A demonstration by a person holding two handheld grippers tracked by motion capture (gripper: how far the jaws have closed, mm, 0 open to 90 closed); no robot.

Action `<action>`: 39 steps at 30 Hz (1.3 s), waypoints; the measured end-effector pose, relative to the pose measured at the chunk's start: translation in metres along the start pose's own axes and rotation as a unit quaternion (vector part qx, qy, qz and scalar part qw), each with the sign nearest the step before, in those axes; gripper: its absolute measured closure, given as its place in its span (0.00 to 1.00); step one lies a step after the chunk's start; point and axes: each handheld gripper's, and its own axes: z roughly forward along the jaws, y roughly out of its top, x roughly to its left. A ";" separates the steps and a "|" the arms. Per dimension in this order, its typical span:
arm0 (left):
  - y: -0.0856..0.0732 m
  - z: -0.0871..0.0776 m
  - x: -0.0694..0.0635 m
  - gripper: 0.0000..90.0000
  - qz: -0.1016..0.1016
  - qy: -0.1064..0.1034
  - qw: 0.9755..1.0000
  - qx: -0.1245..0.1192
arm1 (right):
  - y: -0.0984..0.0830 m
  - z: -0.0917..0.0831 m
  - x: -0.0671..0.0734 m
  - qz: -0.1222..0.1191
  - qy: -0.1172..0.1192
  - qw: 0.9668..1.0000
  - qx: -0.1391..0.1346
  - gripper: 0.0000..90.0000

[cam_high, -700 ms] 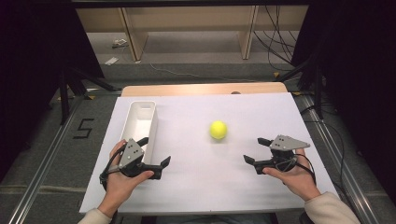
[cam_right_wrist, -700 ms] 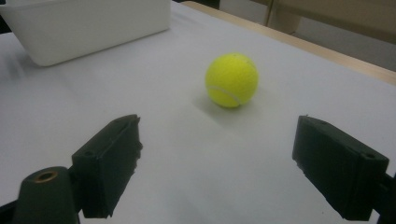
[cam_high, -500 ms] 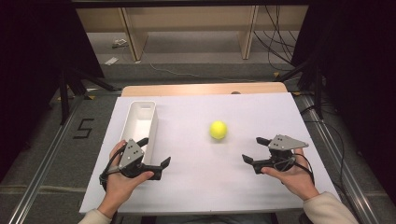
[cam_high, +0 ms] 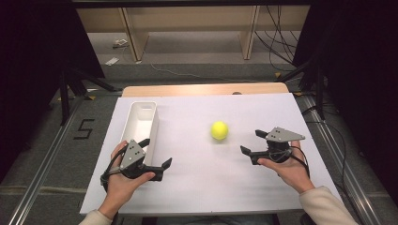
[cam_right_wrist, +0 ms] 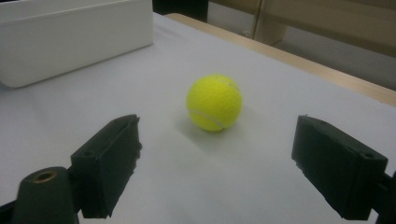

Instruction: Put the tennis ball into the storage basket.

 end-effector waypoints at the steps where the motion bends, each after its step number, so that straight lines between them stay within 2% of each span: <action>1: 0.000 0.000 0.000 0.00 -0.001 0.001 1.000 0.000 | 0.001 0.003 -0.001 -0.001 -0.002 1.000 0.002 0.18; 10: 0.000 -0.001 -0.001 0.00 0.001 -0.002 1.000 0.000 | 0.009 0.032 -0.006 -0.005 -0.009 1.000 0.016 0.18; 39: 0.000 -0.001 -0.003 0.00 0.004 -0.003 1.000 0.001 | 0.016 0.086 -0.011 0.000 -0.009 0.999 0.049 0.17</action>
